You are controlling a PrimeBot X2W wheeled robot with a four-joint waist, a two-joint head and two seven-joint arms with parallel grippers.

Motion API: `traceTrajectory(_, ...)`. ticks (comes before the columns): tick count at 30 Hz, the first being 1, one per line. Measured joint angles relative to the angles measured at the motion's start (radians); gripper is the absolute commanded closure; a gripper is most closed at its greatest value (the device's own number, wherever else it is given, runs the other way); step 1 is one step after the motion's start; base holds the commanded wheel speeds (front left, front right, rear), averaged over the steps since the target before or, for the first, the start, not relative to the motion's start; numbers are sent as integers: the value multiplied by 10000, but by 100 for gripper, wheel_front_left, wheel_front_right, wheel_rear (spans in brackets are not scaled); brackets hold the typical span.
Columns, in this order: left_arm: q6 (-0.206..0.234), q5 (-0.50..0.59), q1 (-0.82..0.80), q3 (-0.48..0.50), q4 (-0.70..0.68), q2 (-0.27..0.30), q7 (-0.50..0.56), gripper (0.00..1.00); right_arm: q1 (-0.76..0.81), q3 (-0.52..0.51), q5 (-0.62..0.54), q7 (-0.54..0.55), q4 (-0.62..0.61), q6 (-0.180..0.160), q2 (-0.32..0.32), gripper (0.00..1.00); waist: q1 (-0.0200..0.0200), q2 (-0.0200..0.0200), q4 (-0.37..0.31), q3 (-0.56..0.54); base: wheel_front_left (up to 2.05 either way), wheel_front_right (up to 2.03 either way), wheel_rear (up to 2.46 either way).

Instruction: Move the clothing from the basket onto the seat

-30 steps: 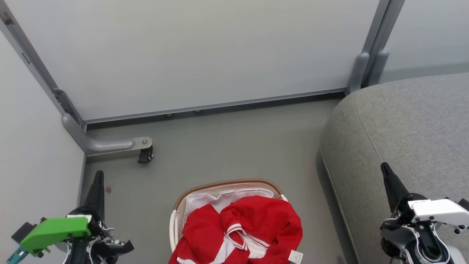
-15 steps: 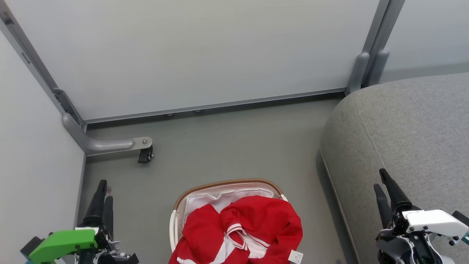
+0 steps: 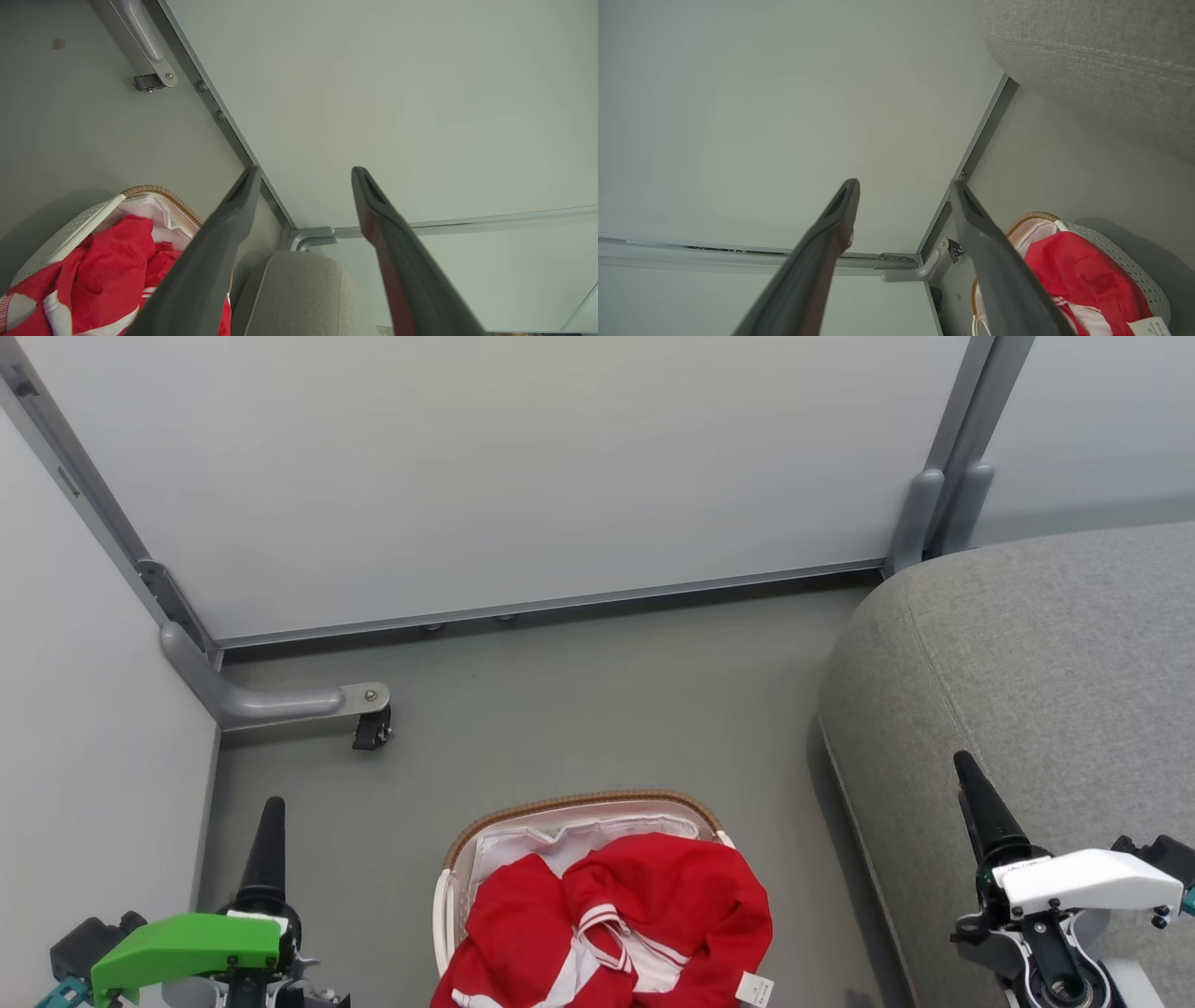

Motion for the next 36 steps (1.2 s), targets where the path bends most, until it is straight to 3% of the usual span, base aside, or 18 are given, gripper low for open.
traceTrajectory(21, 29, 4161, -116, -600, 228, 192, -819, 0, -417, 683, -3808, -848, -33, 0, -276, 0, 0, 0, 63, -1, 0, 0, 0)
traceTrajectory(36, 207, 6232, -323, -1005, 368, 261, -1290, 0, -722, 899, -5981, -1333, -69, 0, -272, 0, 0, 0, 82, 7, 0, 0, 0)
